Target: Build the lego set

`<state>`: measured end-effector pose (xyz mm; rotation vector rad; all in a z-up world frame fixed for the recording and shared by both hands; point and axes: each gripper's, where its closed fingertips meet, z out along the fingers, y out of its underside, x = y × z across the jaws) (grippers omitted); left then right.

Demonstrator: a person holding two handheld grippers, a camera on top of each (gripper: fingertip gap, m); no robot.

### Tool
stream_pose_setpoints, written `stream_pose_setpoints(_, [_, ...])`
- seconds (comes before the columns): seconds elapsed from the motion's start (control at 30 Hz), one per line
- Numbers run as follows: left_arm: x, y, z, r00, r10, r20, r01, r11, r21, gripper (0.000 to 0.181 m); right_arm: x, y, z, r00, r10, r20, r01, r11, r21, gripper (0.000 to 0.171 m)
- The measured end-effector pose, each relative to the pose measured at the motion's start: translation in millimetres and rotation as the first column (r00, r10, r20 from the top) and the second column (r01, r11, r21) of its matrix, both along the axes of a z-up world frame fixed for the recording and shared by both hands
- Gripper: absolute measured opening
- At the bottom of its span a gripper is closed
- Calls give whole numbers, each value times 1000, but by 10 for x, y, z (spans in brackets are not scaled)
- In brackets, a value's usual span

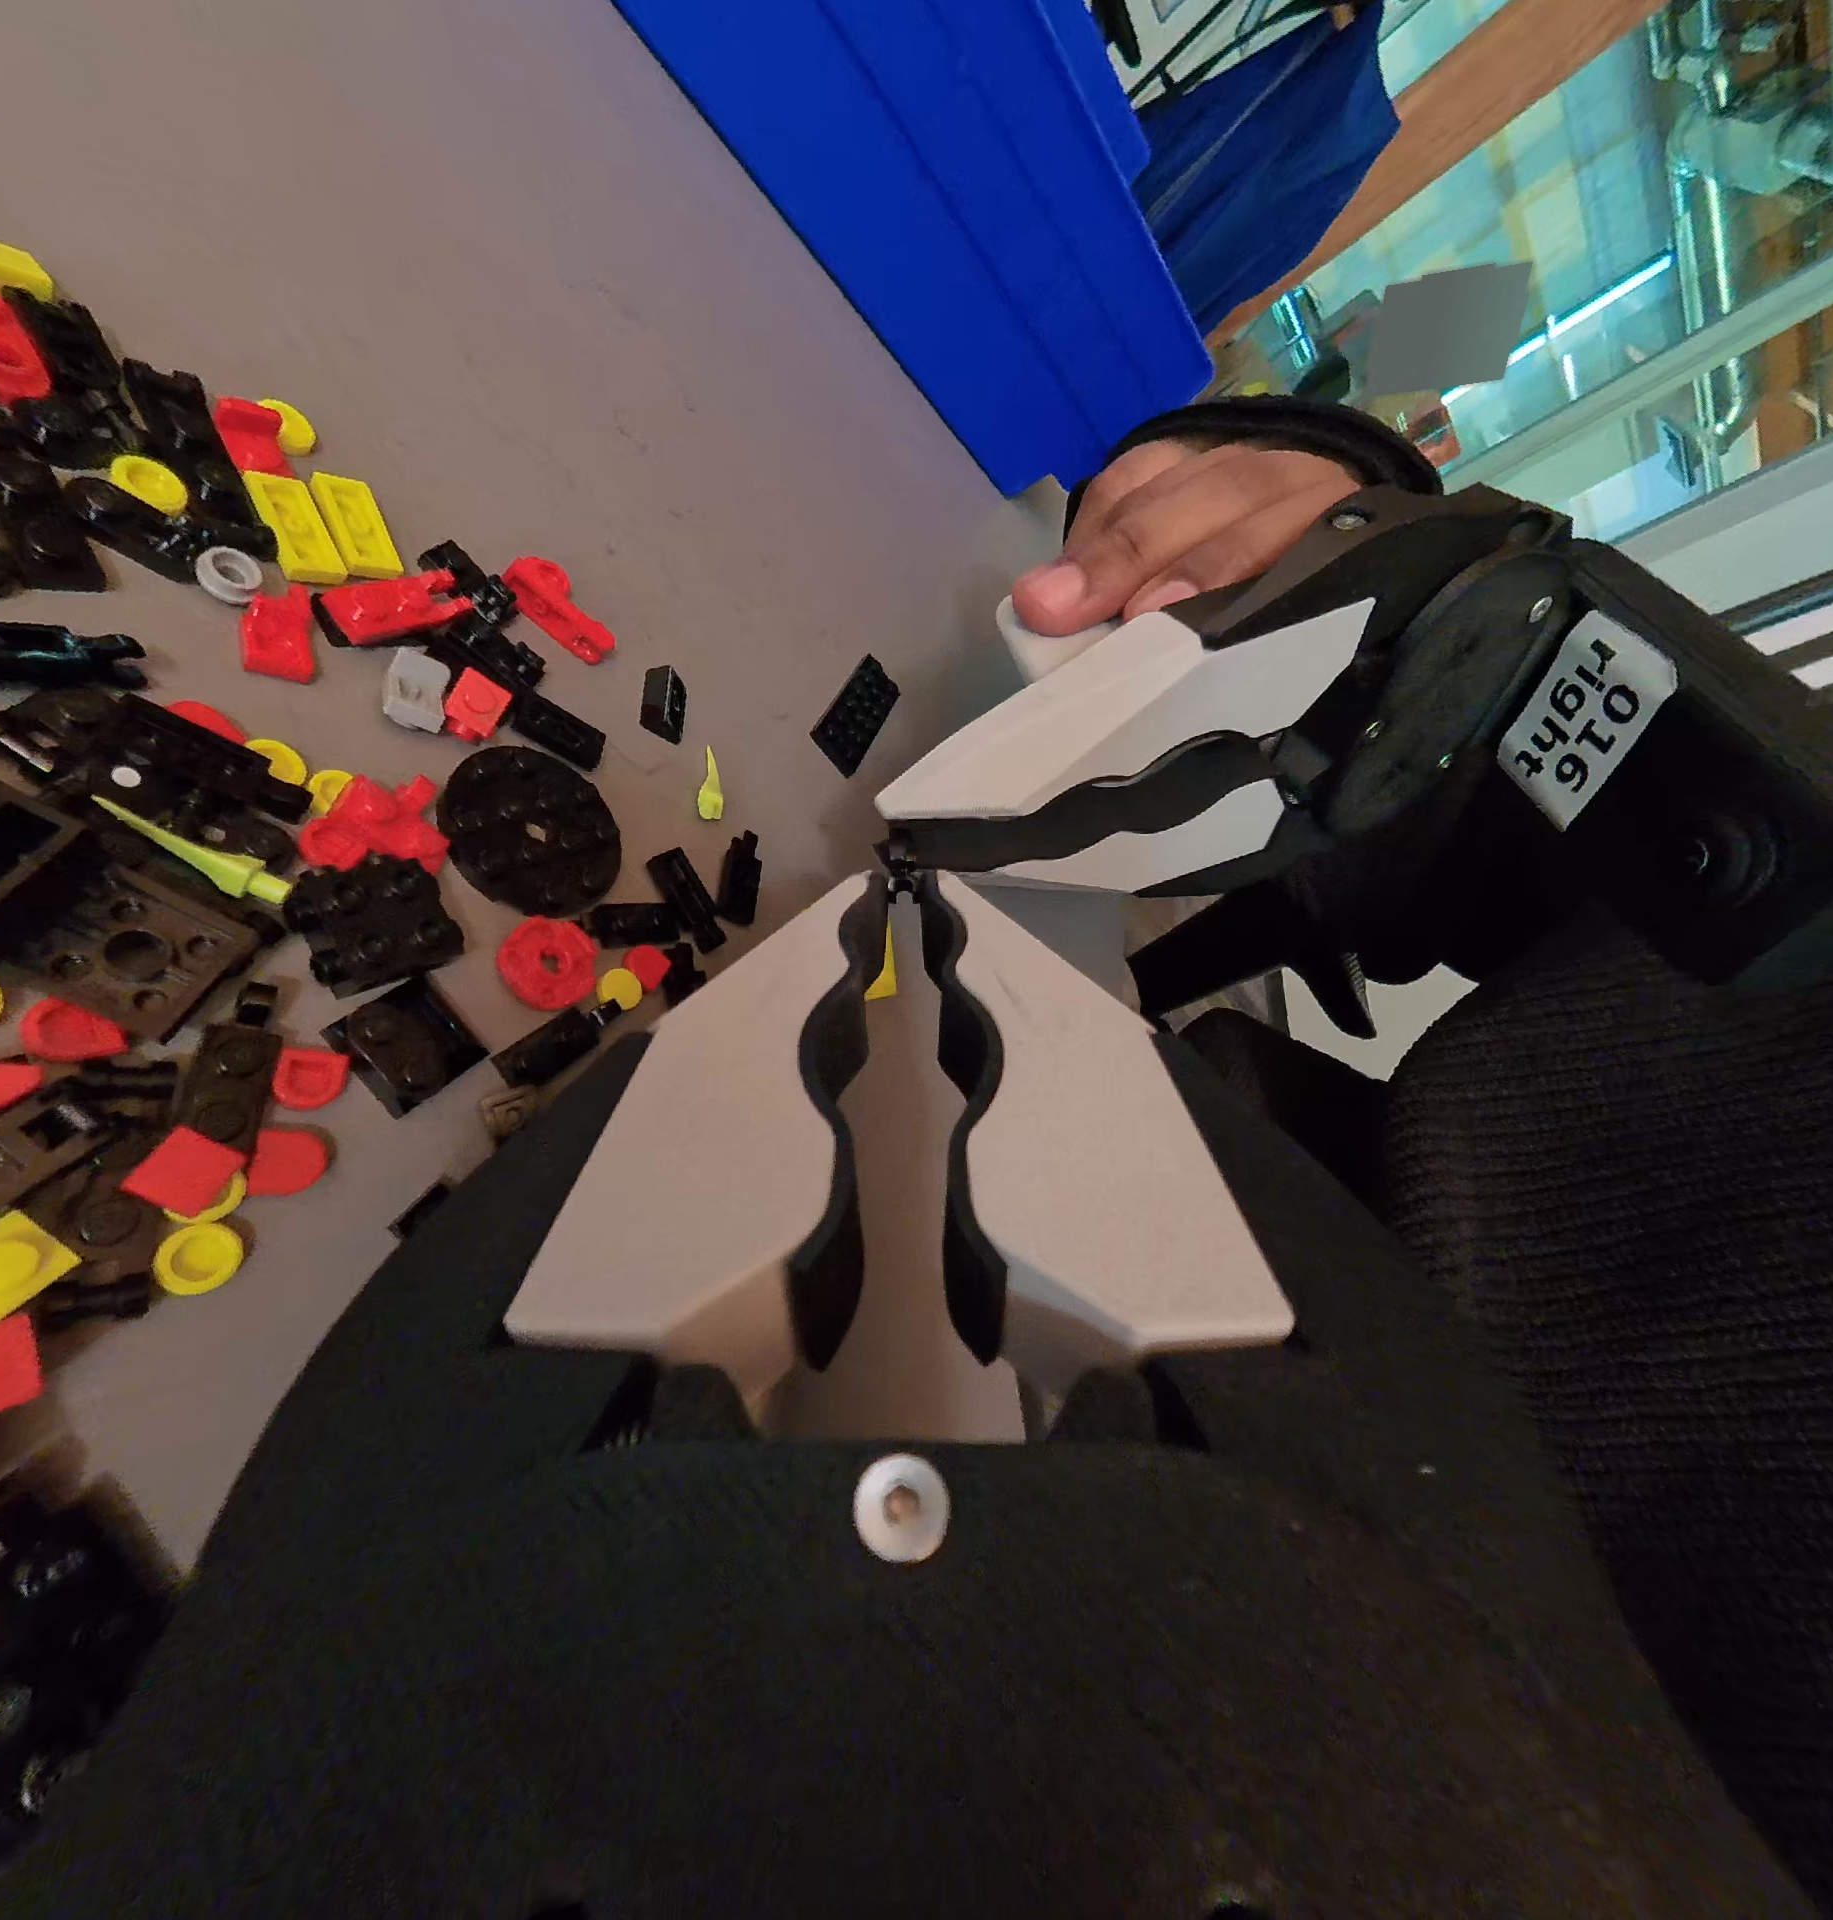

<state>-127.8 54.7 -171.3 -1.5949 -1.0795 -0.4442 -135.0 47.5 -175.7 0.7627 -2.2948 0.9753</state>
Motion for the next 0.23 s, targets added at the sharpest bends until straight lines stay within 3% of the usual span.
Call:
stream_pose_setpoints(0.13, [-66,-29,13,998,35,-57,-37,999,-30,14,-289,129,143,988,-143,64,146,988,-47,7])
stream_pose_setpoints(0.23, [-75,-36,1,989,26,-143,-41,994,-100,13,-631,468,149,905,-345,250,358,934,-7,7])
